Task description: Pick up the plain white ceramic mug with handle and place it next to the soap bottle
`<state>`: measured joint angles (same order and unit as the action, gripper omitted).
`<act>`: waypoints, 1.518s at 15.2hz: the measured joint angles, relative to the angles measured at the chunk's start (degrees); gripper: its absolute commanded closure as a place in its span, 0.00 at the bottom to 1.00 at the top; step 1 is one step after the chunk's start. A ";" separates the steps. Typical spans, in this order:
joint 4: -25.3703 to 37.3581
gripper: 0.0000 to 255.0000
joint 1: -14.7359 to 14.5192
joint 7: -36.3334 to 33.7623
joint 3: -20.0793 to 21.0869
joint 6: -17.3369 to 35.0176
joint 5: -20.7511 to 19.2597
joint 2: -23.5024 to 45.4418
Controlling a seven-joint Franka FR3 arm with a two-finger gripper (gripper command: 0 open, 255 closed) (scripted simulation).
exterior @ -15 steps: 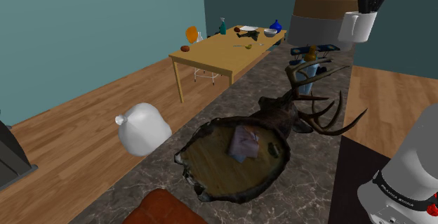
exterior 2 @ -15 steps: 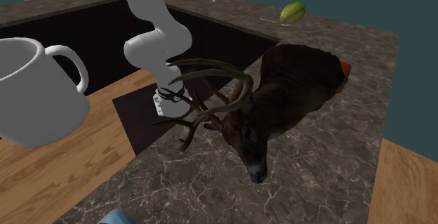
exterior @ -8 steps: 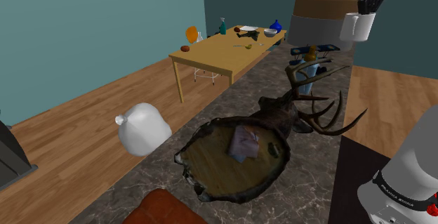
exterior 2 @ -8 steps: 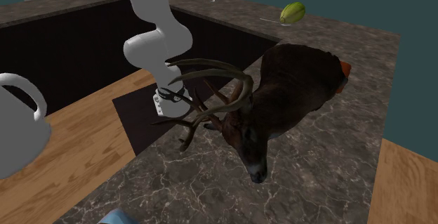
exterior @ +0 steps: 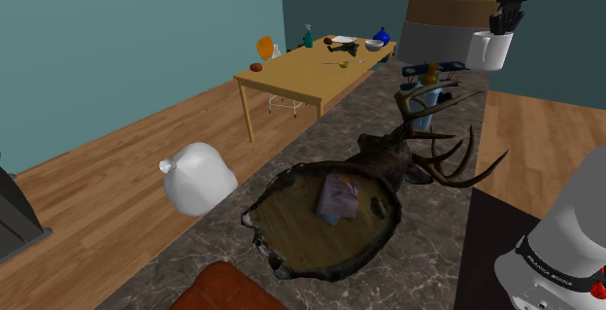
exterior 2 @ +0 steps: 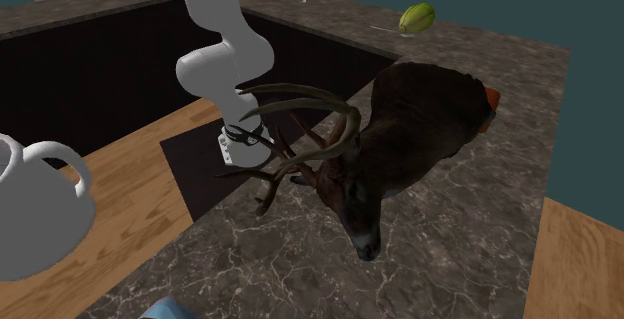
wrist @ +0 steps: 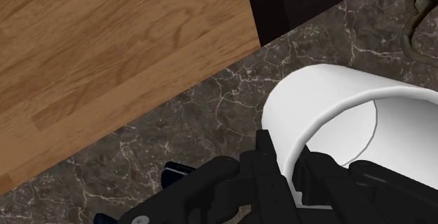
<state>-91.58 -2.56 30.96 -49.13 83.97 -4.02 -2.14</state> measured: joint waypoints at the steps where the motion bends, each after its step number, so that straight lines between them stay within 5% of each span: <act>1: -1.06 1.00 -0.10 -0.30 0.14 0.77 -0.27 -0.41; 23: -19.18 1.00 0.03 -1.86 0.11 17.75 -1.61 -2.03</act>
<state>-110.76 -2.53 29.10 -49.02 101.72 -5.62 -4.17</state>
